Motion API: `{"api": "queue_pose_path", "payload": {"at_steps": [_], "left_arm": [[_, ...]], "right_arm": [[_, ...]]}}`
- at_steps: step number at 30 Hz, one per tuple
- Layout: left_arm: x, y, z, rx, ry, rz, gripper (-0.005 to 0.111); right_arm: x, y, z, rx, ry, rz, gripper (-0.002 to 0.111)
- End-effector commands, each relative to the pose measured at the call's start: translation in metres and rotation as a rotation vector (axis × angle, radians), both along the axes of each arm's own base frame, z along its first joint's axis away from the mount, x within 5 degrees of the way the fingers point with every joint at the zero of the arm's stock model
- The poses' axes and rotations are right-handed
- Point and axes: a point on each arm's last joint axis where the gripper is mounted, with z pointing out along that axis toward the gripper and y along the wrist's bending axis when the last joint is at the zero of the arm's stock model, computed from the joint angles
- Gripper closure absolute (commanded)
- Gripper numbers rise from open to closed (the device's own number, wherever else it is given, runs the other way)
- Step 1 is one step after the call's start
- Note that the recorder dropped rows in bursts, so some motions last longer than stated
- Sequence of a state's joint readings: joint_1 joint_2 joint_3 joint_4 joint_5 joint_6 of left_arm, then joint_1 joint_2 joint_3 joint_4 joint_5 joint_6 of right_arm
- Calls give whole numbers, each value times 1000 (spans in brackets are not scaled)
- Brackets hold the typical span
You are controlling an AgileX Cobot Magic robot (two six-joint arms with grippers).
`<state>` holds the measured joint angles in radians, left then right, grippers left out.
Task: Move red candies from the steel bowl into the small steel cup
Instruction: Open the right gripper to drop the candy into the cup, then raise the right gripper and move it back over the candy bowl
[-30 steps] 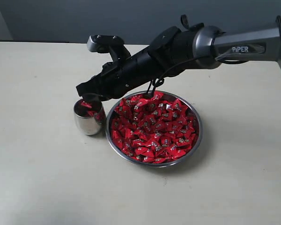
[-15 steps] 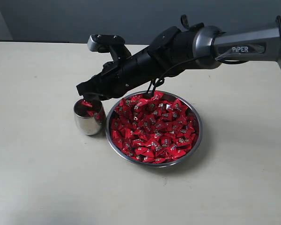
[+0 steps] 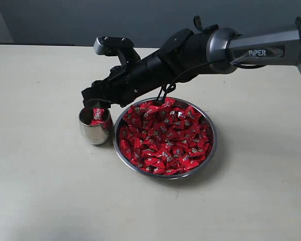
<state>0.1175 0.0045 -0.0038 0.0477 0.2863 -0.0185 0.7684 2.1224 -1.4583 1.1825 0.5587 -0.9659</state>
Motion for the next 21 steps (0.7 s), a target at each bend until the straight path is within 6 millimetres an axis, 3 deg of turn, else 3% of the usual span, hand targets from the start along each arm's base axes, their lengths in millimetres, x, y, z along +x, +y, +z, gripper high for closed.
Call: {"api": "queue_pose_path", "payload": {"at_steps": [1,6,12,14,17,21], "left_arm": [[0,0,-1,-3,-3,1,106],[0,0,-1,-3,-3,1,106],[0,0,-1,-3,-3,1,106],[0,0,-1,-3,-3,1,106],[0,0,-1,-3,-3,1,106],[0,0,-1,-3,-3,1,106]], "right_arm": [[-1,1,3,10,10,17,59],[-1,2,8,18,0,25,59],[4,4,37,64,-78,14,61],[5,2,47,65,-122,6,69],[4,-2,58,31,-204,41,108],[4,-11,75,-23,-264,14,109]]}}
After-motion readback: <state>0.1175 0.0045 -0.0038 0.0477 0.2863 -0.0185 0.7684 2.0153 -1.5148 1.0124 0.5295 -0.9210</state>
